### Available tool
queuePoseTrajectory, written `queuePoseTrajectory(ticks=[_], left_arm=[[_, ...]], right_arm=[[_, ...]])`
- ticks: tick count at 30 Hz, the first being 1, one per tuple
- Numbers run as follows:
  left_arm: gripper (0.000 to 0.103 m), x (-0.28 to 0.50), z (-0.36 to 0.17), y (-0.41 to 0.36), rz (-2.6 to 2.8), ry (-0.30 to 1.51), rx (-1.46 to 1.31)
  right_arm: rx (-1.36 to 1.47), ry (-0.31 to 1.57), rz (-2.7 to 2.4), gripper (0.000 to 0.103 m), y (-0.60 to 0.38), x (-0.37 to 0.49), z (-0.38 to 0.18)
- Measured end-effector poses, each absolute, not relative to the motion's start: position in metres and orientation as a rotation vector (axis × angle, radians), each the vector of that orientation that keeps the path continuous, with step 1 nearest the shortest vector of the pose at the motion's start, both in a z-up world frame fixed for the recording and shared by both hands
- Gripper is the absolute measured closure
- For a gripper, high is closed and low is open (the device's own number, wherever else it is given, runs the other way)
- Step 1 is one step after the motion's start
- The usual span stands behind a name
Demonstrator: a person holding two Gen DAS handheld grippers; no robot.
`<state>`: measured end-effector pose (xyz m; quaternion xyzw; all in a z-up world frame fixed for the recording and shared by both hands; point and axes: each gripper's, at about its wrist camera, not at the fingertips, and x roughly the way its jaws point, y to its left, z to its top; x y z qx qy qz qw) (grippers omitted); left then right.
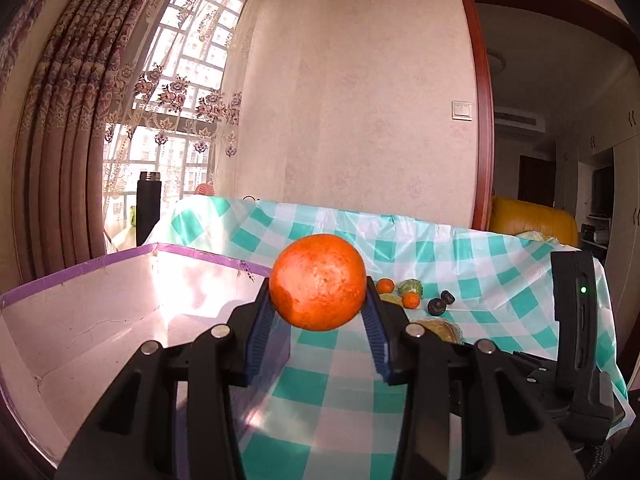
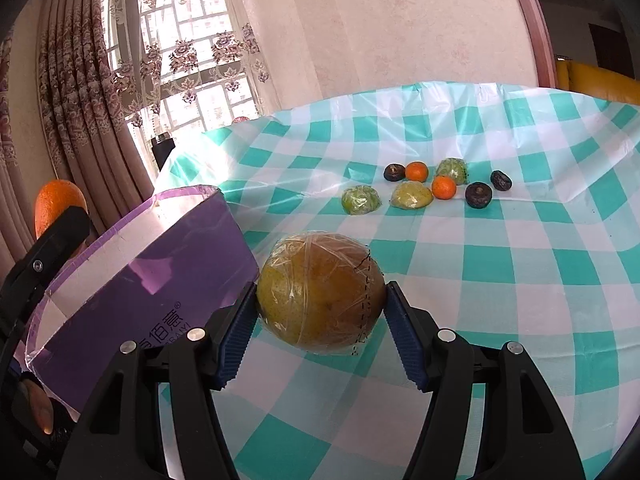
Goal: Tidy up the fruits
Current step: 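Lift the orange and grapefruit and carry both tools toward the purple-rimmed box, then lower both tools into the box and open them to release the fruits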
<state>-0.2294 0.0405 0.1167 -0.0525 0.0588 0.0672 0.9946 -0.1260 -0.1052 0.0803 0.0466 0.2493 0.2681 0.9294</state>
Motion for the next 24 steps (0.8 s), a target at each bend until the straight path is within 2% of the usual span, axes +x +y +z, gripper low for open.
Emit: queuePoseTrajectory(ticks=[6,14,24], left_arm=[[0.060,-0.261,0.142,0.081,0.227,0.135,-0.116],[0.060,-0.282,0.148,0.160,0.417,0.257,-0.123],[0.060,-0.239,0.107,0.228,0.429,0.593,-0.068]], right_arm=[[0.022,0.449,0.683,0.041,-0.054,-0.146,0.120],[-0.136,0.481,0.786,0.040,0.032,-0.155,0.145],[-0.482,0.657,0.755,0.041,0.128,-0.160,0.108]])
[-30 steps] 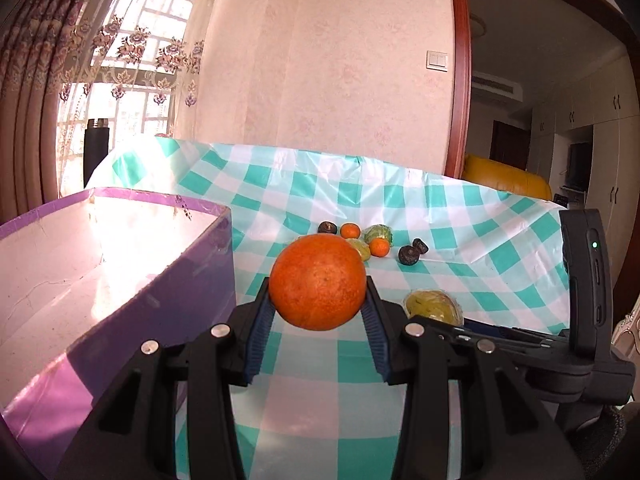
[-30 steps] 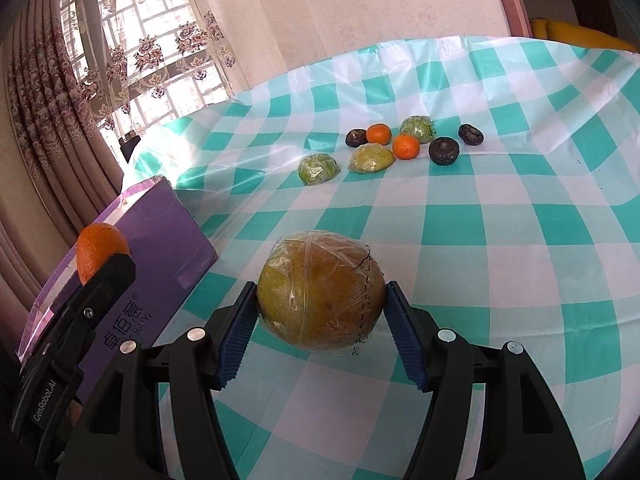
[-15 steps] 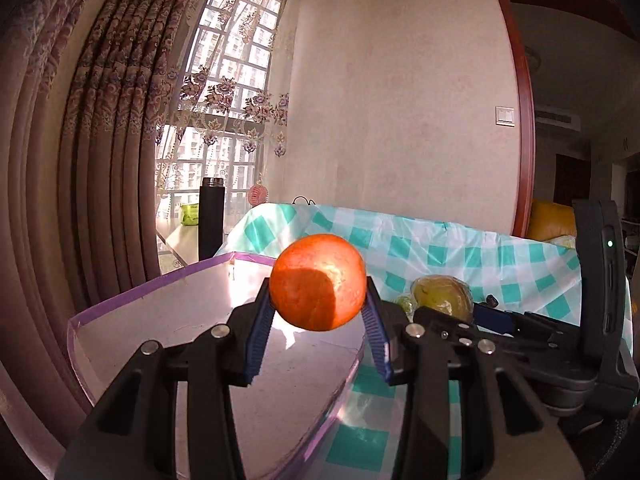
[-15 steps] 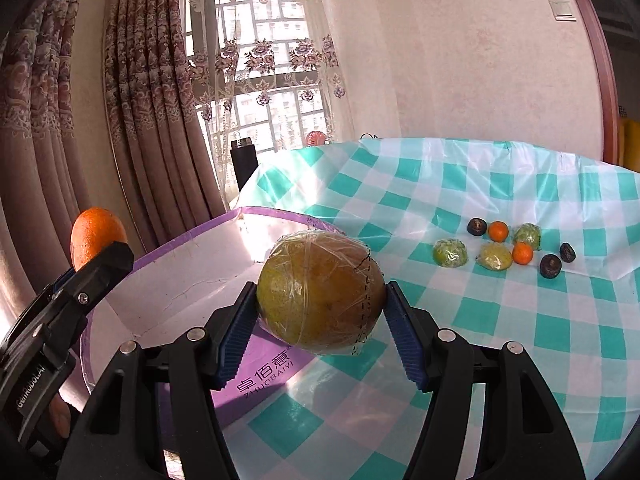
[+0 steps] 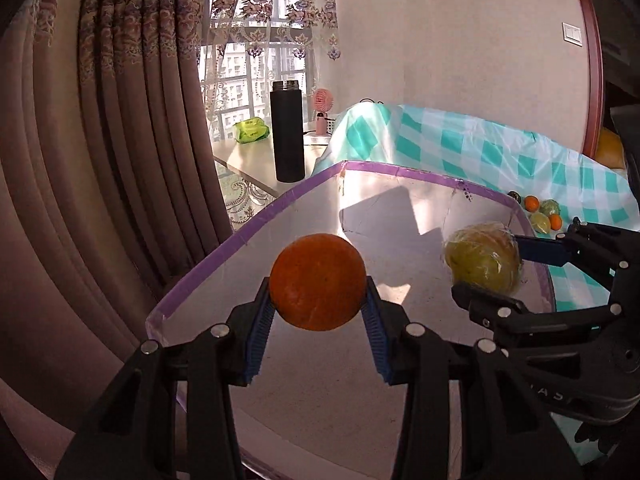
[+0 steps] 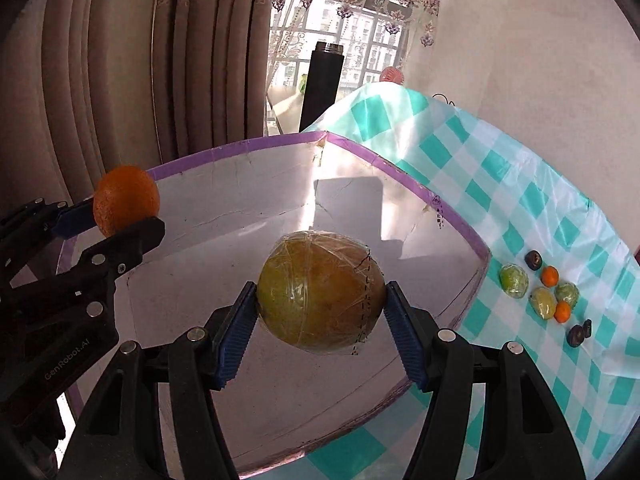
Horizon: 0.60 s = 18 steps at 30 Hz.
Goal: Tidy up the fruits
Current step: 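Lower both tools into the box and open them to release the fruits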
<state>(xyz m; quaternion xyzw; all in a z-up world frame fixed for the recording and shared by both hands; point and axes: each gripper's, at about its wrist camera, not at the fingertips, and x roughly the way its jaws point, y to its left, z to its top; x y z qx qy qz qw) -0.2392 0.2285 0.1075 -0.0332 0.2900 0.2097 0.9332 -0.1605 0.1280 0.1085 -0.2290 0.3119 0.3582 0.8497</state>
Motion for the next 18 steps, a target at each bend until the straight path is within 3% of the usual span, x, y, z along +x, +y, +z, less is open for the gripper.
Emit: queuePoseTrajectory(ticks=[8,18], left_arm=[[0.059,-0.220,0.093,0.231,0.402,0.682,0.150],[0.058,-0.190,0.080,0.270,0.398,0.814,0.218]], right_arm=[[-0.687,0.774,0.730,0.041,0.156,-0.172,0.073],[-0.781,0.865,0.771,0.042,0.180,-0.188,0.061]])
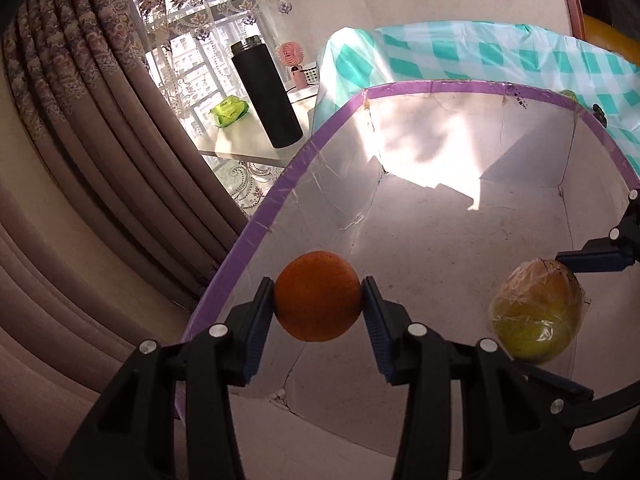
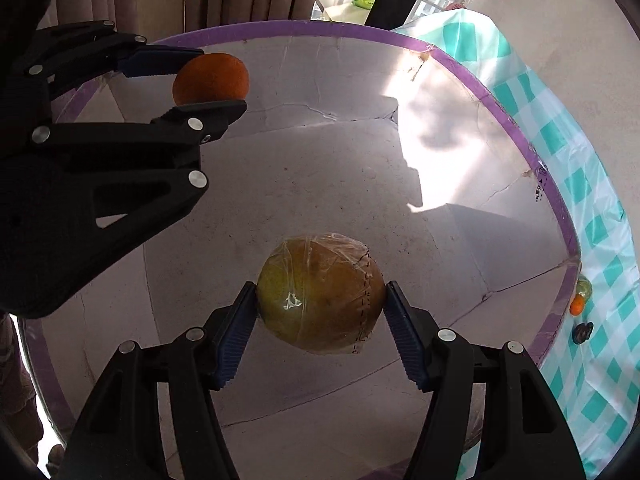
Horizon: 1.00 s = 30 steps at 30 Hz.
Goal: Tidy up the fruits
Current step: 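Lower both tools into the box and open them to release the fruits, then withdraw both open tools from the box back over the table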
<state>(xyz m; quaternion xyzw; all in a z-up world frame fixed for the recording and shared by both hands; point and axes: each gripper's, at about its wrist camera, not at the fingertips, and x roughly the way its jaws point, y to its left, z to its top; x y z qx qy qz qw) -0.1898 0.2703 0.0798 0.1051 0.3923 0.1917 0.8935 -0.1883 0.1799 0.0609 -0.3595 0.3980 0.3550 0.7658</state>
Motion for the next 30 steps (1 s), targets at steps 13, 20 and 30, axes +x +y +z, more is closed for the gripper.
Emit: queuePoseTrajectory(ticks=[13,20,30], left_arm=[[0.011,-0.170,0.088,0.285,0.444,0.873,0.216],[0.011,-0.150,0.087,0.293,0.491,0.888,0.223],[0.002,-0.171,0.112,0.275,0.671,0.782,0.246]], right_arm=[[-0.773,0.820,0.687,0.023,0.188,-0.178,0.060],[-0.684,0.767,0.670,0.023,0.192,-0.166,0.065],[-0.350,0.622,0.730,0.018,0.136,-0.153,0.117]])
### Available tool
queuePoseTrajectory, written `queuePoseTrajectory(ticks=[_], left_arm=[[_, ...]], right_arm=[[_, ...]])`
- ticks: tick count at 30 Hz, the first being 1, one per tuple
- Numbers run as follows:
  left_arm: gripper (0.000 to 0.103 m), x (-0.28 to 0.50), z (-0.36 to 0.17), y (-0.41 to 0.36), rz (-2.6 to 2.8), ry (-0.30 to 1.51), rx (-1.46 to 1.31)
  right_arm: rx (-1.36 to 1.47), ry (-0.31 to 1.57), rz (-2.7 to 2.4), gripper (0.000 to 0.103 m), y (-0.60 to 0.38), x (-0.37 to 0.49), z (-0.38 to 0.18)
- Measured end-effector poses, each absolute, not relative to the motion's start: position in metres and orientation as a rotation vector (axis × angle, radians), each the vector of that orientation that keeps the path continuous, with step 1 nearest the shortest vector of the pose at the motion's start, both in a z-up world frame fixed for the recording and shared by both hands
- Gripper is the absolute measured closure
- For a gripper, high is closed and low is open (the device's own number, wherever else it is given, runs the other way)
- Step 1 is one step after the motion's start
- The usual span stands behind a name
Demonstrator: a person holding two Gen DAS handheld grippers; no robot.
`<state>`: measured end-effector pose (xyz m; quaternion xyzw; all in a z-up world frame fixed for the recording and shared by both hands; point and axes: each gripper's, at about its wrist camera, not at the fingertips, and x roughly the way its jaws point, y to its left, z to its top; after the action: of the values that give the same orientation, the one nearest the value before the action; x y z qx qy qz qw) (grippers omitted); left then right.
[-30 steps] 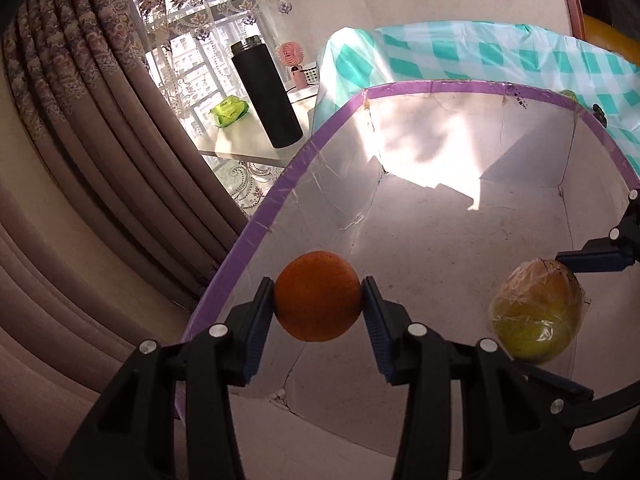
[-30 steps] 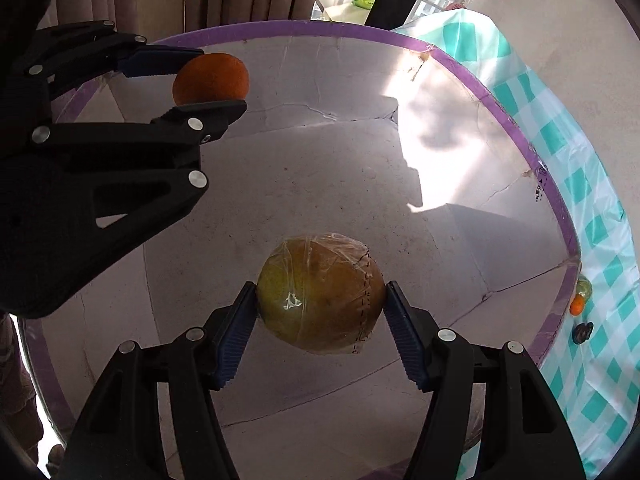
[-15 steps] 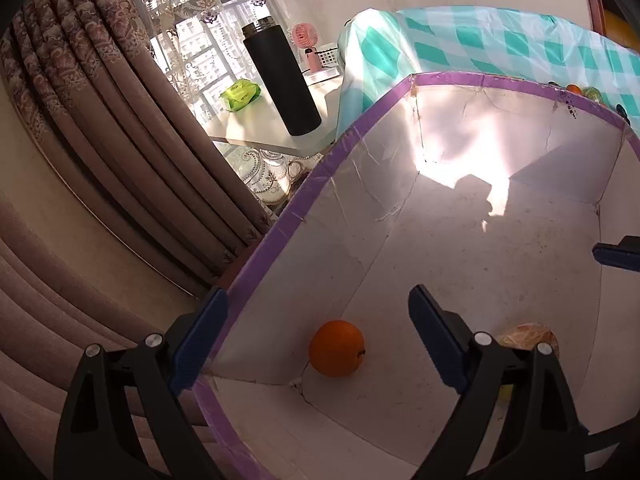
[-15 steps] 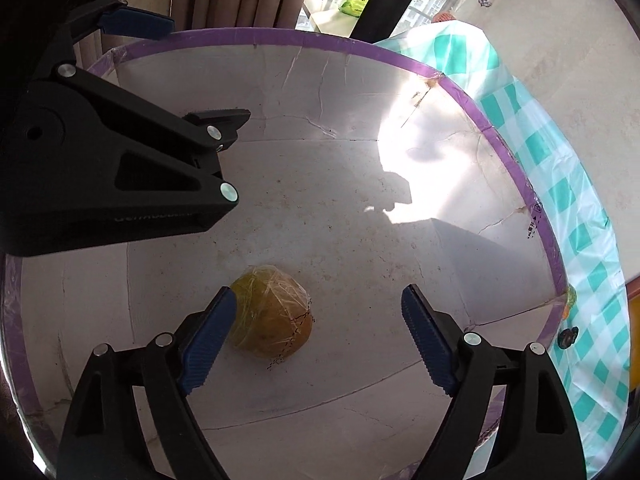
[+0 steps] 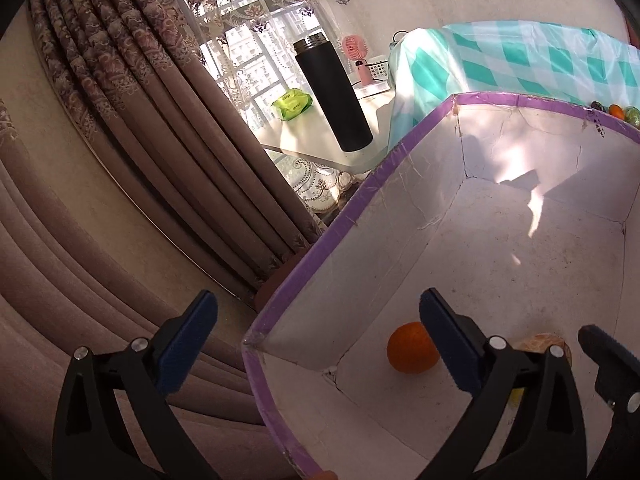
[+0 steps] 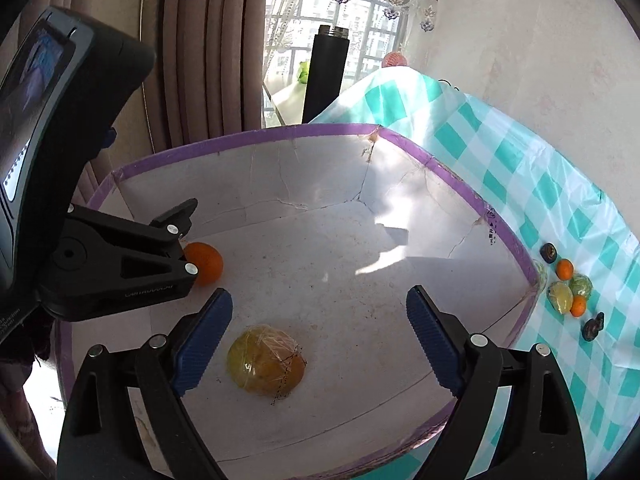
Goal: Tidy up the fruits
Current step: 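Withdraw both open tools from the box back over the table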
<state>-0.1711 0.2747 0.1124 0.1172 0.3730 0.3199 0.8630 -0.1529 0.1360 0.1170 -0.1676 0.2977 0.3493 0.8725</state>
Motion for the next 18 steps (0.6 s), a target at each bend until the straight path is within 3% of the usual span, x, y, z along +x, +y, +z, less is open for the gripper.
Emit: queuePoseTrajectory(ticks=[7,11,14,18], left_arm=[[0.002,-0.221,0.199,0.197,0.643,0.349,0.213],[0.002,-0.230,0.217,0.130,0.412,0.197,0.188],[0.002,-0.210,0.208,0.083,0.240,0.190,0.172],[0.002,-0.169,0.167,0.029,0.078,0.318,0.144]], right_arm=[[-0.078,0.404,0.721,0.016,0.038,-0.143,0.151],[-0.048,0.417,0.573,0.016,-0.009,-0.124,0.140],[-0.055,0.497,0.423,0.016,-0.046,-0.100,0.120],[-0.036,0.580,0.248,0.016,-0.097,-0.071,0.086]])
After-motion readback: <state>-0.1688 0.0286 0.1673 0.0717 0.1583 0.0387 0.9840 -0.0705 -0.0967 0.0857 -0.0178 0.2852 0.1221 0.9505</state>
